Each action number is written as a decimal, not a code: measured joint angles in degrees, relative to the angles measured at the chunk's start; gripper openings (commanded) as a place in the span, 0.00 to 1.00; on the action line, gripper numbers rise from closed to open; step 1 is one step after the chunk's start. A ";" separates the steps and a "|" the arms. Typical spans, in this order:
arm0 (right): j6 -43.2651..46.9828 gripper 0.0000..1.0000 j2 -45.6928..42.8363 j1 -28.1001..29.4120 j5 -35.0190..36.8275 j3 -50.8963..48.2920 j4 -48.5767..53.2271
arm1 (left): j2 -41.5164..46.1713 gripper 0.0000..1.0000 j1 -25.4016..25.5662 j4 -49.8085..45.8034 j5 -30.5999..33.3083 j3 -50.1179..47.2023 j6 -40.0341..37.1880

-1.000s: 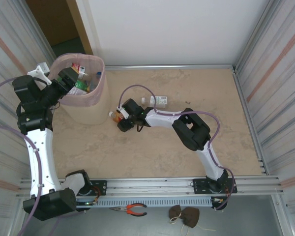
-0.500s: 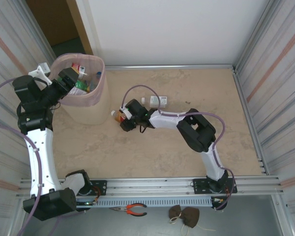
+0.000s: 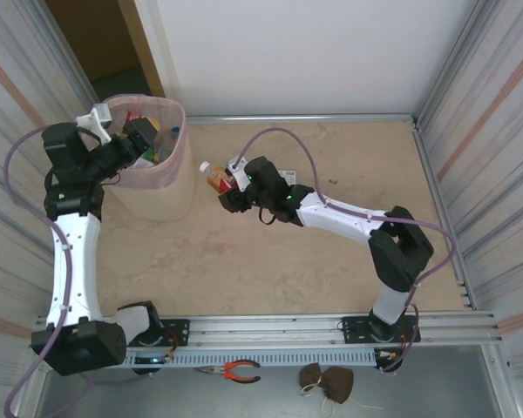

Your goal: Put the plastic bottles in the bin

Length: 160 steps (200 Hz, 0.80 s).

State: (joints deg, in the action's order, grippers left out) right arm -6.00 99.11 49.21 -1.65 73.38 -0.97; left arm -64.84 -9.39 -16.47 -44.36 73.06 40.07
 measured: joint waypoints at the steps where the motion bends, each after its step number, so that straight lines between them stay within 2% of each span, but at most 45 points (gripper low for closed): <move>1: 0.00 0.53 -0.13 0.00 0.04 -0.07 -0.07 | -0.04 0.81 0.11 -0.02 -0.04 0.04 -0.07; 48: 0.46 0.52 -7.87 0.04 0.35 -2.86 -2.29 | -5.55 0.78 7.10 -4.02 -1.27 7.43 -6.54; 85: 1.44 0.51 -12.66 0.59 0.35 -4.42 -4.37 | -8.94 0.72 12.24 -6.93 -1.68 9.90 -9.88; 160: 5.09 0.51 -18.34 1.46 0.39 -6.45 -7.50 | -12.76 0.58 17.86 -9.60 -2.38 11.93 -11.39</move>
State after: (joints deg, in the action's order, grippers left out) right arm -0.91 80.77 50.68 -1.26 66.94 -8.47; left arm -77.60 8.47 -26.06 -46.74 84.99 28.69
